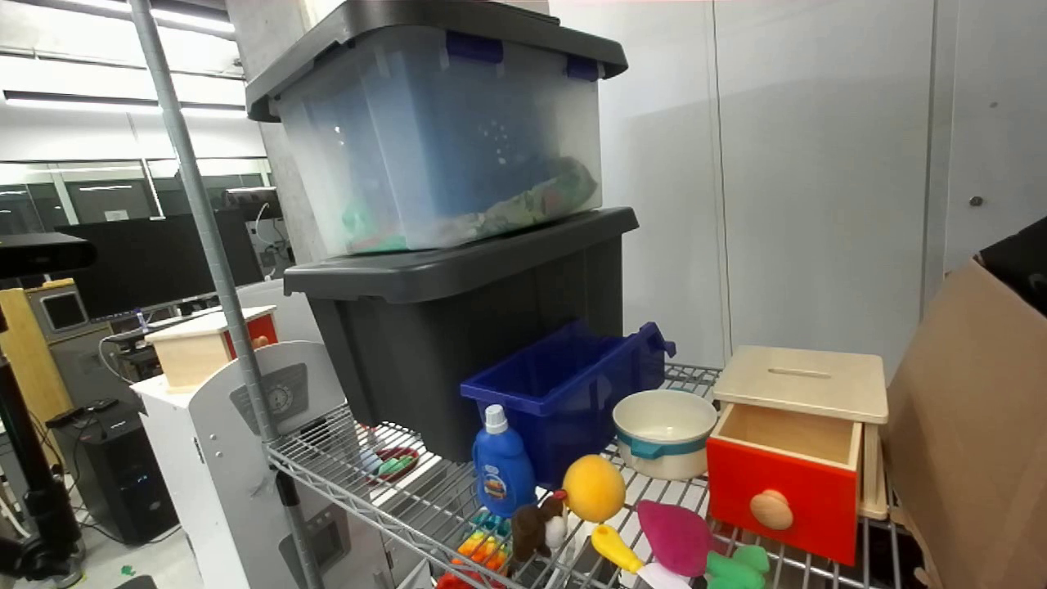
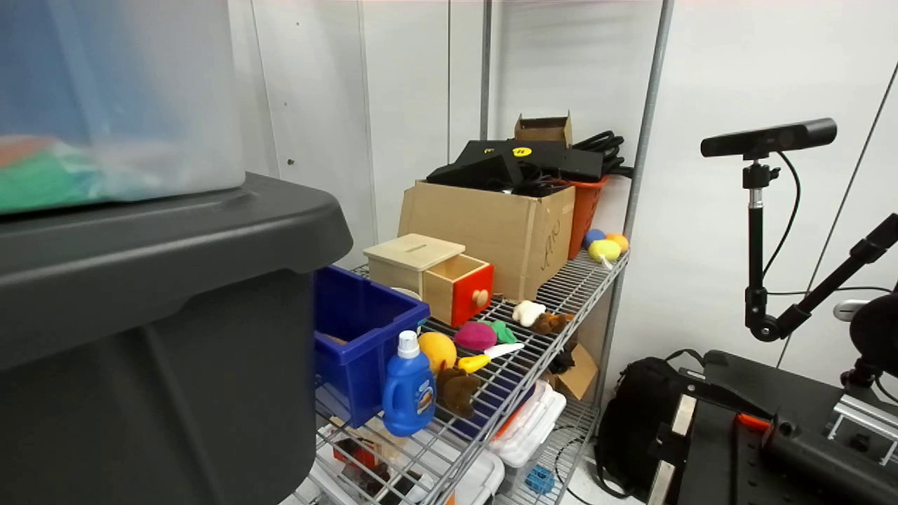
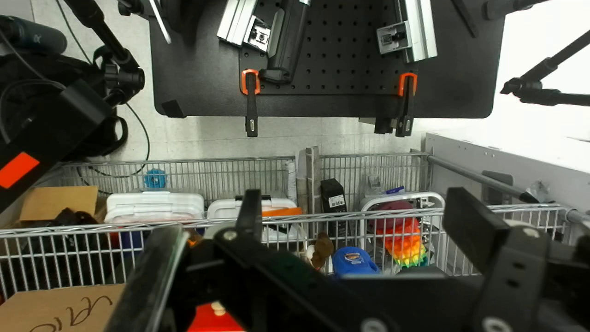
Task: Put the purple plushy in the drawer
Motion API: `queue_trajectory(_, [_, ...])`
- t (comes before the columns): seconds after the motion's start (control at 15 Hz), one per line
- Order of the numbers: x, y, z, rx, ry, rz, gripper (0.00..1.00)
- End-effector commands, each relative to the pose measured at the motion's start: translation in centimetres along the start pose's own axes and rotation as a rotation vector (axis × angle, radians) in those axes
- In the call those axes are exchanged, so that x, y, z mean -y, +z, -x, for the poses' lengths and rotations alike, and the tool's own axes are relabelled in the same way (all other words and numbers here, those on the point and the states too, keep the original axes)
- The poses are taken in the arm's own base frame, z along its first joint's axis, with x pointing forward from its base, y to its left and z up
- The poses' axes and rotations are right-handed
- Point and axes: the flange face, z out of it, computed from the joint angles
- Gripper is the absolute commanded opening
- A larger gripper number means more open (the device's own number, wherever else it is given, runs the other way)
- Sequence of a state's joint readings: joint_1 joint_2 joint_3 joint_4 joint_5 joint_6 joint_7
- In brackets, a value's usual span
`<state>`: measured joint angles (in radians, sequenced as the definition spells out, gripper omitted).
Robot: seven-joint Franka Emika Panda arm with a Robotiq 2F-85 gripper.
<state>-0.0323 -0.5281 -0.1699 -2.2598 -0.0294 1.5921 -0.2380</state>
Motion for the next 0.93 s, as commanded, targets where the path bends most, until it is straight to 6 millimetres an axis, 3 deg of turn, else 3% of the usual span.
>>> queue_trajectory(0.0, [0.0, -0.1, 0.0, 0.001, 0.000, 0.000, 1.00])
queue_trajectory(0.4, [0.2, -0.1, -0.1, 0.006, 0.000, -0.002, 1.00])
queue_trajectory(0.87, [0.5, 0.2, -2.4, 0.060, -0.003, 0.034, 1.00])
